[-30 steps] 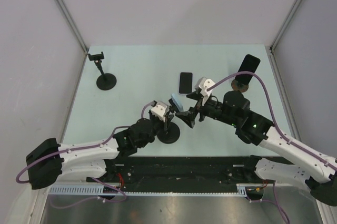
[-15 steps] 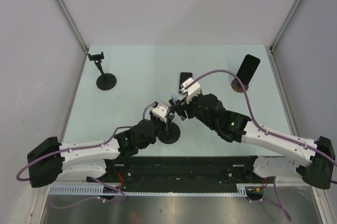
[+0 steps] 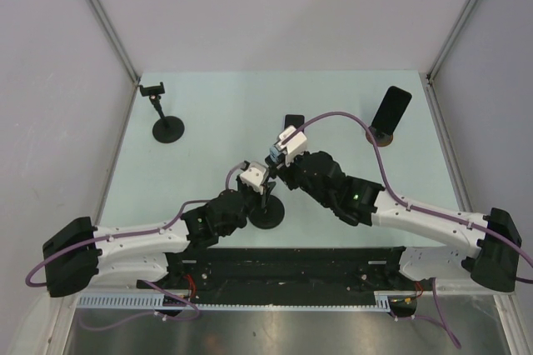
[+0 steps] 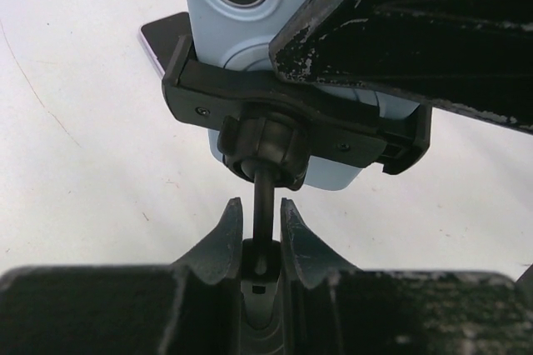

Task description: Remove the phone from the phone stand

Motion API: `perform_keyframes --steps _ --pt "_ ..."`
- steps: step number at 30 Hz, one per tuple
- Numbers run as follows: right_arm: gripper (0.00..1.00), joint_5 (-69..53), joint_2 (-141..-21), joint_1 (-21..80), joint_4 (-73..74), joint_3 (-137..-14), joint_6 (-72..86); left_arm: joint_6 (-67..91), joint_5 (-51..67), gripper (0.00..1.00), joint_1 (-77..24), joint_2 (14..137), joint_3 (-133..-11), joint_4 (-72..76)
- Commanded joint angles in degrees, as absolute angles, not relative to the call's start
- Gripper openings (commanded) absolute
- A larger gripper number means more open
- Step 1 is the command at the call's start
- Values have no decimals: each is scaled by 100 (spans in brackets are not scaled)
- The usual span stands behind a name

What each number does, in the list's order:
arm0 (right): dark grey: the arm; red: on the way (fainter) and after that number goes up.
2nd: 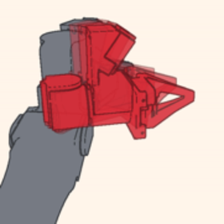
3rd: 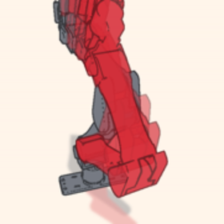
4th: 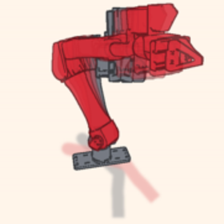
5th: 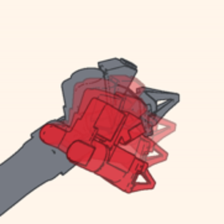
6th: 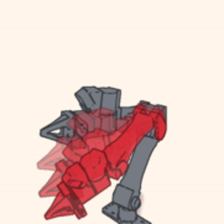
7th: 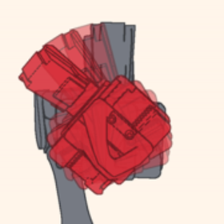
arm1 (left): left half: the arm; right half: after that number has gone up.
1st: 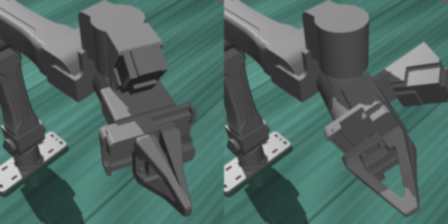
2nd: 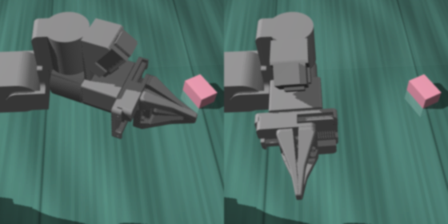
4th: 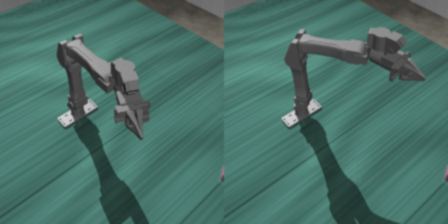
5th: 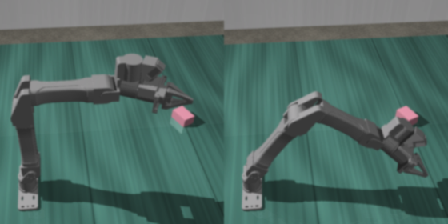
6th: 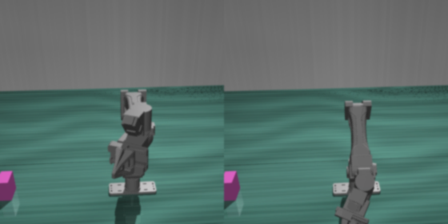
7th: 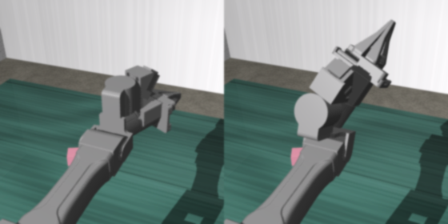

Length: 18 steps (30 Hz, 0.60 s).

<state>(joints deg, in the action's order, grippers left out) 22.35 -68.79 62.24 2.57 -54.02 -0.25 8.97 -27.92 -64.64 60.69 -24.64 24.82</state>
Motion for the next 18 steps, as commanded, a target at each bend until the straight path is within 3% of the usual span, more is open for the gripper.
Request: perform_keyframes --steps 1,5,10,13,18 --pt "0 2294 -6847 6319 114 -5634 -281 677 -2638 18 -6451 5862 -2689 2777" --pt "0 2206 -6829 6416 167 -5625 -404 624 -2435 41 -6363 5845 -2663 2777" --pt "0 2057 -6812 6451 193 -5625 -457 624 -2329 44 -6179 5775 -2663 2777" --pt "0 1943 -6785 6451 185 -5625 -448 624 -2250 37 -6082 5801 -2681 2777" --pt "0 1924 -6847 6442 150 -5634 -457 659 -2049 0 -6056 5880 -2646 2769"
